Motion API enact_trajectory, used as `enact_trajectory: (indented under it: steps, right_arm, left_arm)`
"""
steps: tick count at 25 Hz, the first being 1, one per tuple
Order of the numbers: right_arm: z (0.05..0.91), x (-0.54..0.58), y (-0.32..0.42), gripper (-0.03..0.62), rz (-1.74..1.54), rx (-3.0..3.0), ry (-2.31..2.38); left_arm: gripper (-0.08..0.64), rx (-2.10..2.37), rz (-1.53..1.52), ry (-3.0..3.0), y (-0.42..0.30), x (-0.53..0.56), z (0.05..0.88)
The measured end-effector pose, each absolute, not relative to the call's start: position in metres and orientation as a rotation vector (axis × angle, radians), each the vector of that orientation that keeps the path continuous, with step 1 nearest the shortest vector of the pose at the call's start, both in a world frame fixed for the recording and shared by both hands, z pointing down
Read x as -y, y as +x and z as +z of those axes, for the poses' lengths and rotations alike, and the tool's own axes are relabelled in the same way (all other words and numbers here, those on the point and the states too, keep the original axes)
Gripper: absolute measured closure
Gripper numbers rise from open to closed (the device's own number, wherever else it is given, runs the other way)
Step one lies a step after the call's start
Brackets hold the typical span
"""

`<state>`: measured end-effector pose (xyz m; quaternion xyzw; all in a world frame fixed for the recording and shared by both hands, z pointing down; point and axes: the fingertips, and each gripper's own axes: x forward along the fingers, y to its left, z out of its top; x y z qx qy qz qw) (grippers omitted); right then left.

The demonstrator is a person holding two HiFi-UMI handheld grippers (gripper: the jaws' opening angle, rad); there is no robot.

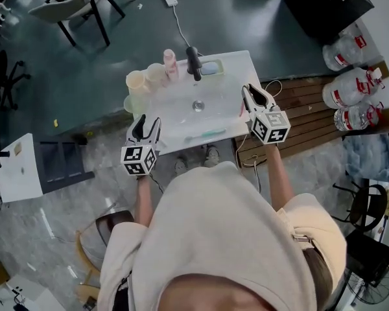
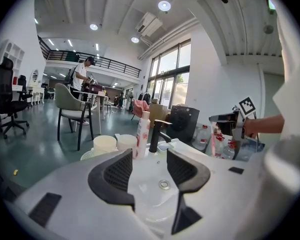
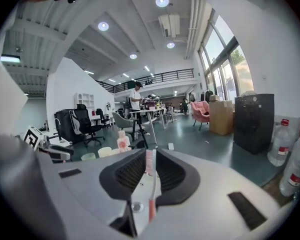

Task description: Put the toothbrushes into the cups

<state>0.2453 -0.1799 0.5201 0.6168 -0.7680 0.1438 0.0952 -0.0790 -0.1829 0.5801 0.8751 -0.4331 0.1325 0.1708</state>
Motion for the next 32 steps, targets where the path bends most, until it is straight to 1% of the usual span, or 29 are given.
enact_trajectory:
  steps: [5, 12, 19, 24, 32]
  right_arm:
    - [0.491, 0.203, 0.198, 0.531, 0.368, 2.403, 1.760]
    - [0.469, 0.250, 0.110, 0.531, 0.307, 2.591, 1.559]
    - [0.446, 0.294, 0.039, 0.531, 0.230, 2.726, 1.426]
    - [0.439, 0.326, 0.000, 0.529, 0.174, 2.783, 1.394]
    - [0.452, 0.367, -0.036, 0.529, 0.127, 2.777, 1.396]
  left_arm:
    - [0.347, 1.270, 0.358, 2.473, -0.095, 0.181, 0.575]
    - [0.347, 1.384, 0.330, 2.406, -0.141, 0.175, 0.571]
    - [0.349, 1.478, 0.313, 2.326, -0.173, 0.160, 0.574]
    - [0.350, 1.523, 0.307, 2.281, -0.191, 0.152, 0.576]
    - [0.353, 1.576, 0.309, 2.227, -0.211, 0.140, 0.577]
